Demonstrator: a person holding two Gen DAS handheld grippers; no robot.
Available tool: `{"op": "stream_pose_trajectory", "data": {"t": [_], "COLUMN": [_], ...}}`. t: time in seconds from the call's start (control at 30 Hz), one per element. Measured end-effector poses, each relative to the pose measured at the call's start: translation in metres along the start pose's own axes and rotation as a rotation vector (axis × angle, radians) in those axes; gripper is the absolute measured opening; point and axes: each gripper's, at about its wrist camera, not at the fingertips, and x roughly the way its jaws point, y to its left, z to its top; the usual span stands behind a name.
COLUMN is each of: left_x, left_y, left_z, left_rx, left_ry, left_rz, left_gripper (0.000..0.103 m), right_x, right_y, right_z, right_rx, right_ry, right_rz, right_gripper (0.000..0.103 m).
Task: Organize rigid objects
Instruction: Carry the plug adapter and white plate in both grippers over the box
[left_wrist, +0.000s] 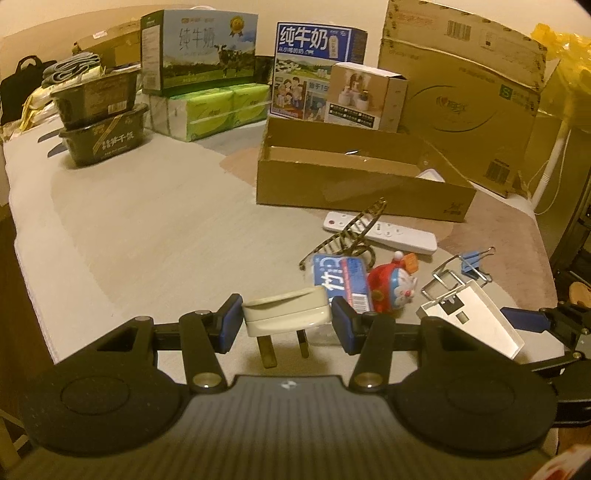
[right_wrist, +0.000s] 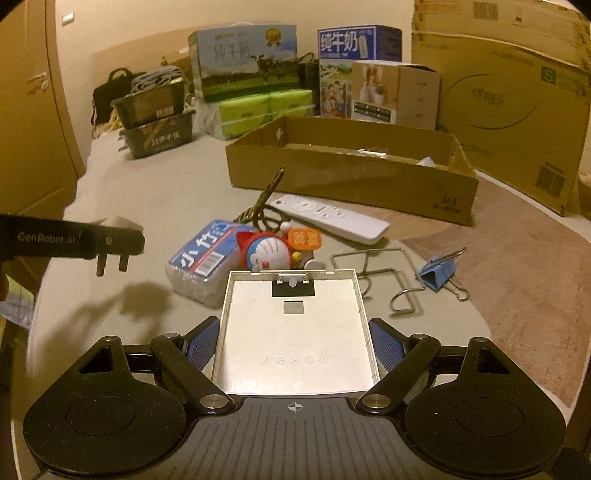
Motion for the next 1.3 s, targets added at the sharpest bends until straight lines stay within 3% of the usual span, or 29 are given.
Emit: {"op": "stream_pose_trajectory", "data": {"t": [0.87, 1.3], "left_x": [-0.006, 0.008], "left_y": [-0.04, -0.044], "left_z": [0.036, 0.075], "left_rx": [0.066, 0.067], "left_ry": [-0.043, -0.079], "left_rz": [-0.063, -0.101], "left_gripper": [0.048, 0.048], "right_x": [-0.026, -0.02], "right_y": [-0.043, -0.062], "right_z": [0.03, 0.056], "right_rx": [0.105, 0.117], "right_ry": [-0.061, -0.069], "right_rz": [-0.061, -0.084], "right_gripper": [0.085, 0.085]}}
